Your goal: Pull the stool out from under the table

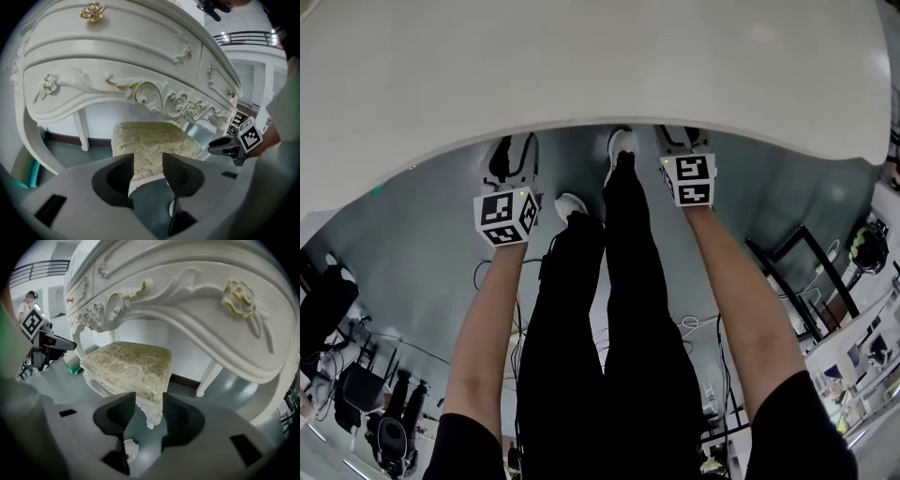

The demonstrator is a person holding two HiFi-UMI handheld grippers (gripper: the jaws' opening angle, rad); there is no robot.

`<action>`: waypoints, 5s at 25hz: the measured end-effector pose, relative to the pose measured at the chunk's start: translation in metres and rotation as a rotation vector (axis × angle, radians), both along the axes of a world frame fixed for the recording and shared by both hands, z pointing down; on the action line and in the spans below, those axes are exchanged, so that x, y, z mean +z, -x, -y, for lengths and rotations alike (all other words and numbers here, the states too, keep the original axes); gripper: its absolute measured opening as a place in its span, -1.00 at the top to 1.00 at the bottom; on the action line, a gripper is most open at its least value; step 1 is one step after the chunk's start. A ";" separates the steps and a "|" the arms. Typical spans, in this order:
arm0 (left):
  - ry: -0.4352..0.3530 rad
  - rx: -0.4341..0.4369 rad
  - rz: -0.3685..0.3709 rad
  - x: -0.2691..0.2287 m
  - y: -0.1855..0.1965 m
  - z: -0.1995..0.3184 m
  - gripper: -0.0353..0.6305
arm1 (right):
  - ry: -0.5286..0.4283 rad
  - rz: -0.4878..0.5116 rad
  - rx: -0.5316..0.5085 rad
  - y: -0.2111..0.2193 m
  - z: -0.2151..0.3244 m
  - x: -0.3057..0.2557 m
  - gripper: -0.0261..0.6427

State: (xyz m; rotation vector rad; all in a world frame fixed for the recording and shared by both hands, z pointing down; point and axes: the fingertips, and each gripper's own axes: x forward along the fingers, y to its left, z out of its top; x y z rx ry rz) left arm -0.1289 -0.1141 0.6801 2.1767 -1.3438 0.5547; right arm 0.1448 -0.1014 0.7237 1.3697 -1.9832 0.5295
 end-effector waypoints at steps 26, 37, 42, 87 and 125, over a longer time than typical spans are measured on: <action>0.209 0.117 0.132 0.093 0.018 0.010 -0.21 | 0.144 0.077 -0.031 0.016 0.023 0.044 -0.14; 0.215 0.116 0.172 0.088 0.012 0.006 -0.21 | 0.153 0.091 0.000 0.015 0.019 0.041 -0.12; 0.227 0.130 0.160 0.090 0.011 0.004 -0.20 | 0.157 0.094 0.002 0.017 0.011 0.045 -0.11; 0.311 0.184 0.183 0.097 0.009 -0.068 -0.08 | 0.188 0.116 0.001 0.010 -0.059 0.051 -0.06; 0.405 0.130 0.182 0.100 0.010 -0.136 0.00 | 0.280 0.092 -0.062 0.010 -0.107 0.056 -0.05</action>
